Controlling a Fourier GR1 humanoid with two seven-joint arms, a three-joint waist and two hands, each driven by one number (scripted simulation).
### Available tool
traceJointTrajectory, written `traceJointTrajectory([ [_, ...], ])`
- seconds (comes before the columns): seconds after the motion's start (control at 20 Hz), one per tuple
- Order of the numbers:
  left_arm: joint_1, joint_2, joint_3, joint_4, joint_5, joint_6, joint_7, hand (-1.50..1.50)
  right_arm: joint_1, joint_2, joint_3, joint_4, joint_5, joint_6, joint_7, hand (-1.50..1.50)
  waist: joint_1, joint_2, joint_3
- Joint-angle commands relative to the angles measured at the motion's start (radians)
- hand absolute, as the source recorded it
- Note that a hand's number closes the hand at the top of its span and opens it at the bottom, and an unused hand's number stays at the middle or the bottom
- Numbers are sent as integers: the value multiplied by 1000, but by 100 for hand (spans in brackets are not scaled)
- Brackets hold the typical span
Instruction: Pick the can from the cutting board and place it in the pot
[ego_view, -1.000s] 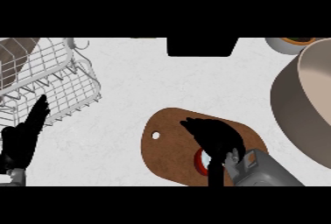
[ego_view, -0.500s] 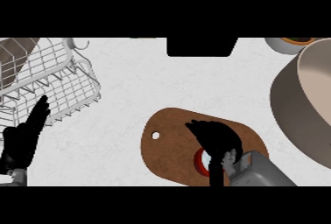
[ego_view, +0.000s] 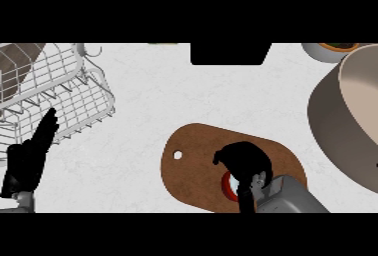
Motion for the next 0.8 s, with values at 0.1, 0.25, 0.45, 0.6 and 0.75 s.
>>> traceJointTrajectory([
  [0.1,-18,-15,26,-1,-4,-35,30,0,-73,70,-32,118,90,19,-91,150,2,5,3],
  [0.25,35,-7,44,-86,-4,-59,51,0,-13,43,-26,99,137,23,-129,150,2,4,3],
  [0.45,28,-34,50,-66,-29,-57,40,0,43,56,-49,16,160,50,-121,150,-1,4,3],
  [0.6,11,-51,35,-72,-50,-20,72,0,206,-113,-16,-187,160,-10,-256,150,-12,1,3],
  [0.75,65,-46,57,-48,-39,-22,12,0,348,-350,-49,-310,177,-136,-503,150,-44,-5,5],
])
